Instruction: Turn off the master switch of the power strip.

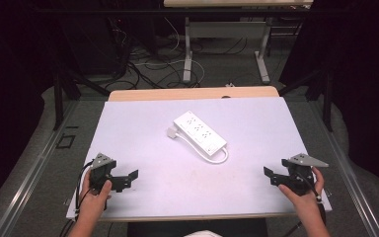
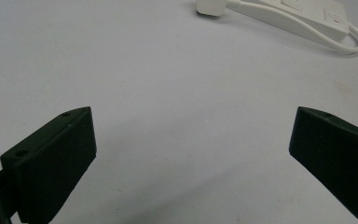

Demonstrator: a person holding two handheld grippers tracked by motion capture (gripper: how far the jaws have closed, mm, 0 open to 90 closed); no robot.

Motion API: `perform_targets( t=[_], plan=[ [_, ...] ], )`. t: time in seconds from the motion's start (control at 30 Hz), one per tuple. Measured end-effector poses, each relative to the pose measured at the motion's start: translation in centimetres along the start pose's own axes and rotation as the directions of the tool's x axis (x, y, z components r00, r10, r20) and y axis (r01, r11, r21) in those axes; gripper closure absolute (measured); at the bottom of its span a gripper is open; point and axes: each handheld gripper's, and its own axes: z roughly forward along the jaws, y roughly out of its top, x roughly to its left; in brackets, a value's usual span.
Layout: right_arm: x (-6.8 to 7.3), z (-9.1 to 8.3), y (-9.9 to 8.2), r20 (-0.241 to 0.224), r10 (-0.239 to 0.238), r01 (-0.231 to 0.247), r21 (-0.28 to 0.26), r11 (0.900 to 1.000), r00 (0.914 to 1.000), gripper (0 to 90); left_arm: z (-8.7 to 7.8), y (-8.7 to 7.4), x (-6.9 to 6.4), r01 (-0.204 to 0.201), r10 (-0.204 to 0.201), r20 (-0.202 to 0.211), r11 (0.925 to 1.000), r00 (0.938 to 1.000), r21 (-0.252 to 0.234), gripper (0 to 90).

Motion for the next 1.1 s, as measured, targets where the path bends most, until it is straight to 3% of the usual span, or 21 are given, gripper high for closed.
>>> perform_targets(
  t=[0.3, 0.57, 0.63, 0.67, 0.87, 1.1],
  plan=[
    [-0.2, 0.3, -0.7, 0.017, -0.049, 0.048, 0.01, 0.9988, 0.9987, 23.4, 0.7, 0.2, -0.7, -0.026, 0.026, -0.021, 0.9997, 0.9995, 0.007, 2.5],
    [0.5, 1.1, -0.5, 0.007, -0.095, 0.095, 0.011, 0.9954, 0.9954, 24.3, 0.9, -0.2, -0.9, -0.062, 0.066, -0.057, 0.9958, 0.9962, 0.067, 6.0],
    [0.7, 1.2, -0.3, 0.004, -0.103, 0.103, 0.01, 0.9946, 0.9946, 24.3, 0.9, -0.3, -0.9, -0.038, 0.042, -0.059, 0.9973, 0.9974, 0.064, 6.0],
    [0.9, 1.2, -0.2, 0.003, -0.098, 0.098, 0.014, 0.9951, 0.9952, 24.3, 0.8, -0.3, -0.8, -0.042, 0.047, -0.059, 0.9962, 0.9972, 0.077, 6.0],
    [1.6, 1.6, 0.5, -0.013, -0.11, 0.11, 0.007, 0.9939, 0.9939, 25.9, 0.5, -0.4, -0.6, -0.017, 0.021, -0.077, 0.9987, 0.9968, 0.047, 6.0],
    [2.2, 2.2, 1.4, -0.037, -0.147, 0.148, 0.025, 0.9886, 0.9884, 27.0, 0.4, -0.5, -0.6, -0.015, 0.018, -0.066, 0.9986, 0.9977, 0.051, 6.1]
  ],
)
